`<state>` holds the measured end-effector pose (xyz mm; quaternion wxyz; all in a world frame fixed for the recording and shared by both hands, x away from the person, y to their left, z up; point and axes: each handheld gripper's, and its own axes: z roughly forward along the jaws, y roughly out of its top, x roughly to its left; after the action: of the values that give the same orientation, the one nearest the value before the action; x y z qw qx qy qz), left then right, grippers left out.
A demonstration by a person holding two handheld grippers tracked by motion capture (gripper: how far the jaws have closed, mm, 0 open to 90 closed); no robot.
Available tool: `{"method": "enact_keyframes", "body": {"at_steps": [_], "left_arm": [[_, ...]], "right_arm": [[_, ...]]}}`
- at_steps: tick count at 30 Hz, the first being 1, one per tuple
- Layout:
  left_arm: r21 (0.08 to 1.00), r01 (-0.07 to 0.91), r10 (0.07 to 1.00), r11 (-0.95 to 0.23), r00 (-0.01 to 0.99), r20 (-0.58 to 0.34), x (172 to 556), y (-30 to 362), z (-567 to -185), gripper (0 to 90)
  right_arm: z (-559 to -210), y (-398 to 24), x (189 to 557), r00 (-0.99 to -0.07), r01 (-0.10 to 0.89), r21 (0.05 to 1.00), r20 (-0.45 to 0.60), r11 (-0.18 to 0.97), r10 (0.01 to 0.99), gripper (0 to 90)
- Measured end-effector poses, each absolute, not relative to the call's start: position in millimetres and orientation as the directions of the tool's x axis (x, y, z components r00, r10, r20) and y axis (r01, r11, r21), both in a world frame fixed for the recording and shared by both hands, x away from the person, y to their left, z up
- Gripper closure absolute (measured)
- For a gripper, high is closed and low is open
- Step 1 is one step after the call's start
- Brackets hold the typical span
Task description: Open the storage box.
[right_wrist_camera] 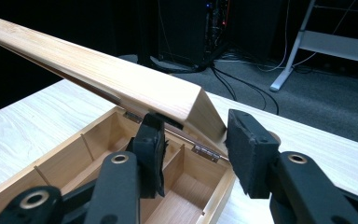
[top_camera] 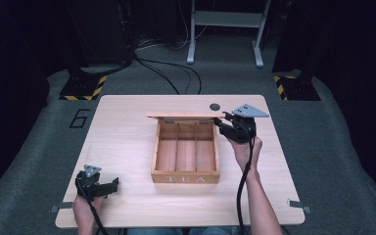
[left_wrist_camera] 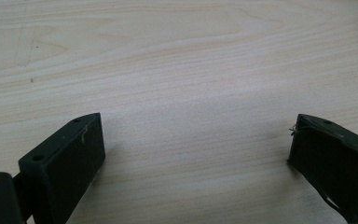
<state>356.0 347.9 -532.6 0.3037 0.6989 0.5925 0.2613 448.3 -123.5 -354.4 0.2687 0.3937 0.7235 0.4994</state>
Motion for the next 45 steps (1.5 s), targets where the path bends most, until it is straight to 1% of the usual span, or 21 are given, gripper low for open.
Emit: {"method": "enact_keyframes", "body": {"at_steps": [45], "left_arm": [[0.733, 0.671, 0.987, -0.111, 0.161, 0.002, 355.9, 347.8, -532.7, 3.1]], "right_arm": [[-354.7, -123.6, 447.7, -0.55, 0.297, 0.934, -0.004, 0.2, 0.835, 57.7]]}}
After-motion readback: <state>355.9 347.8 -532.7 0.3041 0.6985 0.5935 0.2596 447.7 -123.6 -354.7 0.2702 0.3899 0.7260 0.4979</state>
